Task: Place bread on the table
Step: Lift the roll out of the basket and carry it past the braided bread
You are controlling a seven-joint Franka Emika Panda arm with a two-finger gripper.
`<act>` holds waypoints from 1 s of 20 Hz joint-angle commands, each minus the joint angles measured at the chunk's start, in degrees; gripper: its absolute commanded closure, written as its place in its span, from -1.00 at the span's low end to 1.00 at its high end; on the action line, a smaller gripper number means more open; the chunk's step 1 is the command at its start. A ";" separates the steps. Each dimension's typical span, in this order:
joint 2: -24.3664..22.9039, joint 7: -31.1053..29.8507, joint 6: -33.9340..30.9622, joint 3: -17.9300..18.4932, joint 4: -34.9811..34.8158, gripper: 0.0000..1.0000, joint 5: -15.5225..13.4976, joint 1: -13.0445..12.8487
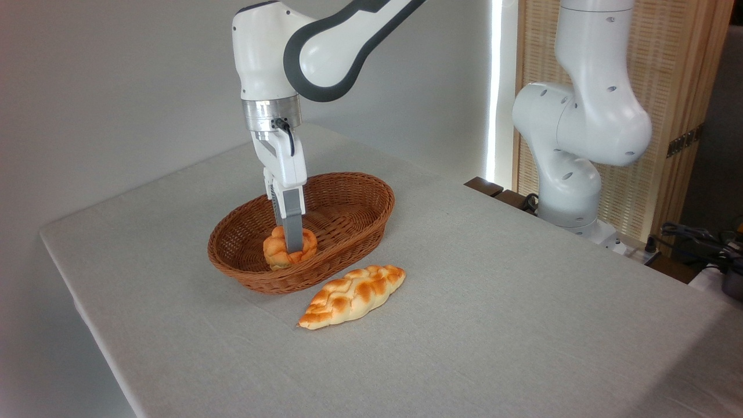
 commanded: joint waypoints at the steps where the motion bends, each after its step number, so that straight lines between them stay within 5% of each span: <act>1: -0.54 -0.26 1.18 0.67 0.44 0.33 0.44 0.06; 9: -0.62 0.09 -10.50 4.62 10.46 0.31 -5.27 0.15; 15: -0.71 5.00 -19.99 10.41 16.00 0.18 -0.80 0.15; 17: -0.71 7.99 -20.53 13.14 16.00 0.09 2.88 0.15; 20: -0.54 9.84 -20.44 18.59 15.83 0.06 4.13 0.15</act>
